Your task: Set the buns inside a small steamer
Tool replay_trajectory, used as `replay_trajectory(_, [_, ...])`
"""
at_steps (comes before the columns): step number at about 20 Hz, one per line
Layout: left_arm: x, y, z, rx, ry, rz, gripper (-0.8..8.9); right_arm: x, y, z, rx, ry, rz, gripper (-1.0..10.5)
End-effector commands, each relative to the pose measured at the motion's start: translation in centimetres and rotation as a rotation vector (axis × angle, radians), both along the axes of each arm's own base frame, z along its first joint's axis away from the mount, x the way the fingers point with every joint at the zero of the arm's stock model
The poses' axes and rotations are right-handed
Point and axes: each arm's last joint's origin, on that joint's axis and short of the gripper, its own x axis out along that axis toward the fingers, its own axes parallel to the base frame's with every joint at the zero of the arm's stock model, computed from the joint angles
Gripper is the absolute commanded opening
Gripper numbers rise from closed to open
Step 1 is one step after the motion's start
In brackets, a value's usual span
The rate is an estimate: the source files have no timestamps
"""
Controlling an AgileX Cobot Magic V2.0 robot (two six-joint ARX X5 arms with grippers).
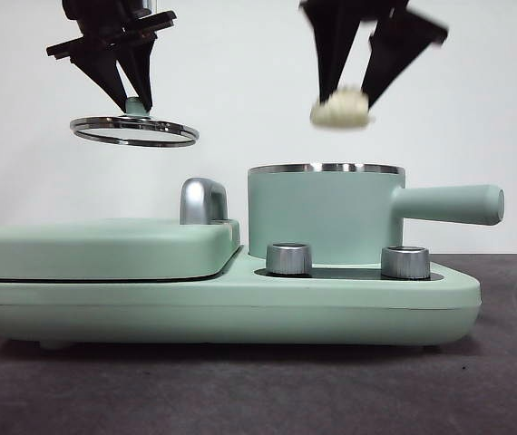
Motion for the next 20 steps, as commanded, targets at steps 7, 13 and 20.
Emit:
replay_trajectory(7, [-0.7,-0.4,1.7,-0.021,-0.067,-0.011,0.19,4.3,1.3,-5.3,-0.161,0.020,-0.014,2.0])
replay_trajectory(13, [-0.8,-0.4,1.7,-0.021,-0.065,-0.011,0.19,5.0,1.5,-6.2,-0.159,0.011,-0.019,2.7])
replay_trajectory(20, [-0.7,-0.3,1.7,-0.021,-0.065,-0.011,0.19,4.8,1.1,-4.7,-0.156,-0.023,-0.040,4.0])
